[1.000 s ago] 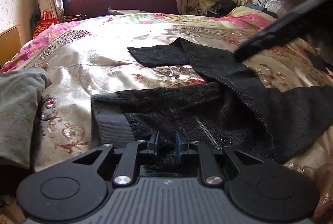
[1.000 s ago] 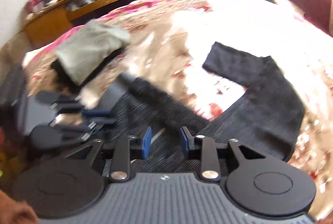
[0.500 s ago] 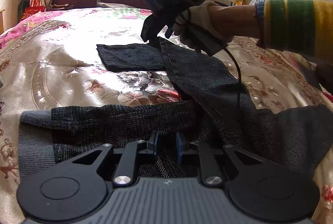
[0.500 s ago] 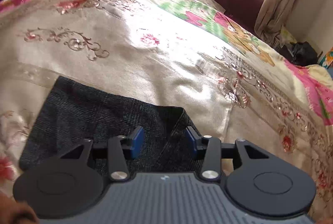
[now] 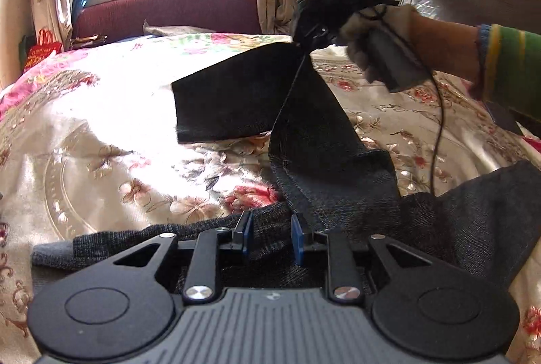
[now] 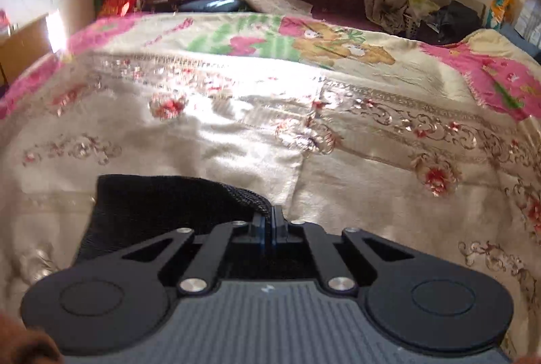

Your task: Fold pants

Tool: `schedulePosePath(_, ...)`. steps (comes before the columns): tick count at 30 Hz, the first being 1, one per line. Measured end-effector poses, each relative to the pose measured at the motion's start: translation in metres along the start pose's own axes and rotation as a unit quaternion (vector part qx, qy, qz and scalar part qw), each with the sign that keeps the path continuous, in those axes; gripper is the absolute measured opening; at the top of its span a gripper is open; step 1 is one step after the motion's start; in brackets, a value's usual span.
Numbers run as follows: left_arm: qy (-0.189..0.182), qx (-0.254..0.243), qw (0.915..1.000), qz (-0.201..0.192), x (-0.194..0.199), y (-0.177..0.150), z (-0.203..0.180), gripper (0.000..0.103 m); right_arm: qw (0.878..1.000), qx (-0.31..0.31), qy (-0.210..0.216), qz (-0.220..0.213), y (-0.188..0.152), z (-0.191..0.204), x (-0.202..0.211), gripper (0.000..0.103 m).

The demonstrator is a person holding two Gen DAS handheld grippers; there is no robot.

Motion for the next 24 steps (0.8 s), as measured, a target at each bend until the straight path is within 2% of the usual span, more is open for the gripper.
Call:
schedulePosePath(2, -0.014, -0.014, 0.9998, -0.009, 0.002, 0.006, -0.016, 0.042, 0.995, -0.081, 0.004, -0.053, 0.007, -0.044, 0.061, 0.002)
schedulePosePath(3, -0.022, -0.021, 0.9995, -0.011, 0.002, 0.007, -0.024, 0.043, 0.989, -0.129, -0.005, -0.072, 0.002, -0.072, 0.092, 0.003)
schedulePosePath(5, -0.038, -0.038, 0.9985, -0.011, 0.002, 0.006, -0.044, 0.043, 0.968, -0.227, -0.044, -0.100, -0.023, -0.129, 0.142, 0.006)
schedulePosePath(6, -0.045, -0.048, 0.9978, -0.009, 0.002, 0.006, -0.054, 0.043, 0.956, -0.266, -0.083, -0.094, -0.052, -0.165, 0.167, 0.009)
schedulePosePath(9, -0.063, -0.082, 0.9946, -0.001, 0.008, 0.000, -0.081, 0.043, 0.941, -0.286, -0.175, -0.049, -0.132, -0.229, 0.218, 0.011)
schedulePosePath(11, -0.071, -0.099, 0.9925, 0.007, 0.011, -0.004, -0.095, 0.044, 0.929, -0.310, -0.200, -0.032, -0.173, -0.254, 0.250, 0.011)
schedulePosePath(13, -0.077, -0.116, 0.9901, 0.017, 0.013, -0.009, -0.110, 0.044, 0.921, -0.327, -0.210, -0.023, -0.196, -0.271, 0.270, 0.011)
schedulePosePath(17, -0.071, -0.162, 0.9841, 0.022, 0.018, -0.018, -0.134, 0.045, 0.926, -0.316, -0.203, -0.042, -0.200, -0.287, 0.283, 0.015)
schedulePosePath(19, -0.070, -0.179, 0.9811, 0.026, 0.019, -0.021, -0.145, 0.046, 0.929, -0.312, -0.192, -0.053, -0.192, -0.290, 0.274, 0.040)
schedulePosePath(20, -0.070, -0.185, 0.9798, 0.028, 0.019, -0.022, -0.149, 0.047, 0.932, -0.307, -0.184, -0.057, -0.188, -0.292, 0.266, 0.045)
schedulePosePath(24, -0.073, -0.207, 0.9747, 0.040, 0.020, -0.027, -0.163, 0.048, 0.948, -0.240, -0.202, -0.059, -0.173, -0.303, 0.224, 0.045)
Point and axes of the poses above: each gripper's, at about its wrist camera, not at the fingertips, and x roughly against the way its jaws point, z to its left, y to its top, the point moved 9 cm from there along -x, roughly the way its jaws point, and after that the axes turned 13 degrees about -z, right-handed, at the moved point
